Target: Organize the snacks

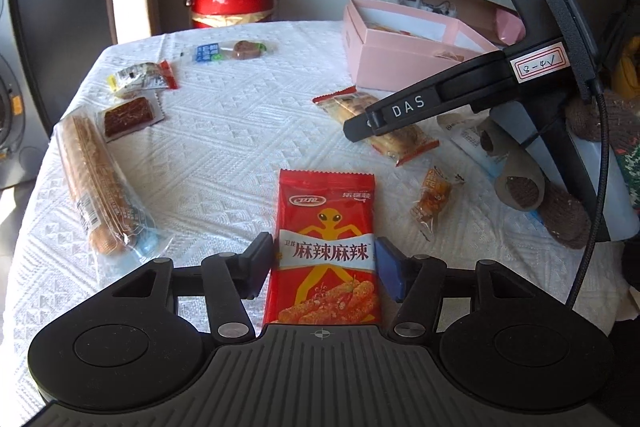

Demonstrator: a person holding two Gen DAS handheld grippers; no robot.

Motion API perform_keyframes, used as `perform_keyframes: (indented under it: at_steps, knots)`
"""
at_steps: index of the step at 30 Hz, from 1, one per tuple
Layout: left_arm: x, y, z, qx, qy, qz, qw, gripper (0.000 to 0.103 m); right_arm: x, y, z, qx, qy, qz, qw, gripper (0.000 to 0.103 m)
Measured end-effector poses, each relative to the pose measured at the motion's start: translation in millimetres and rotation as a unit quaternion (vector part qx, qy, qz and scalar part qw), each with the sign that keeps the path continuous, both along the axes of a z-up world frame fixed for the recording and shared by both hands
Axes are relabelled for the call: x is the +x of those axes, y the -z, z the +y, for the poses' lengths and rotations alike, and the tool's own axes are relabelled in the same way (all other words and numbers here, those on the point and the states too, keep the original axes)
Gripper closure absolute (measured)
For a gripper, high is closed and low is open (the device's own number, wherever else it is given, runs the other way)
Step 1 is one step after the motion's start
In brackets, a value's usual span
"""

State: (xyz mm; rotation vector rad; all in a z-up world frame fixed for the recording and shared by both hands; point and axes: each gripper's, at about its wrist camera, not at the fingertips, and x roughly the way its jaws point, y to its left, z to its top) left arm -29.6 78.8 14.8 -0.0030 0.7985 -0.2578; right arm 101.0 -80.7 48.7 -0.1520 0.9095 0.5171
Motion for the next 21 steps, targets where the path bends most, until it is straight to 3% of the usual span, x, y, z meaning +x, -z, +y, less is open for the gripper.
perform_keyframes:
  at_steps: [1,2,6,8,13,18,21]
  knots:
    - [-2,0,0,-0.001,0.002,-0.001,1.0,0.042,0,2,3,-0.005,-0.001,-0.001,1.0,0.064]
    - [-4,0,1,-0.004,0.002,-0.004,1.0,0.042,-4,1,4,-0.016,-0.002,-0.019,1.0,0.069]
    - [-1,-3,2,-0.019,-0.021,0.002,0.9996,0.047,-32,-21,-20,0.004,-0.035,-0.035,0.999,0.069]
    - [2,-12,2,-0.037,-0.022,0.0,0.9991,0.05,-54,-41,-47,0.008,-0.029,-0.07,0.997,0.069]
    - [10,-74,-14,-0.056,-0.002,-0.096,0.9938,0.05,-89,-75,-116,0.02,0.034,-0.125,0.991,0.069]
    - [57,-159,-48,-0.098,0.034,-0.209,0.9725,0.049,-100,-83,-157,0.04,0.084,-0.138,0.986,0.069]
    - [109,-190,-75,-0.135,0.056,-0.232,0.9616,0.042,-98,-79,-161,0.047,0.089,-0.14,0.985,0.069]
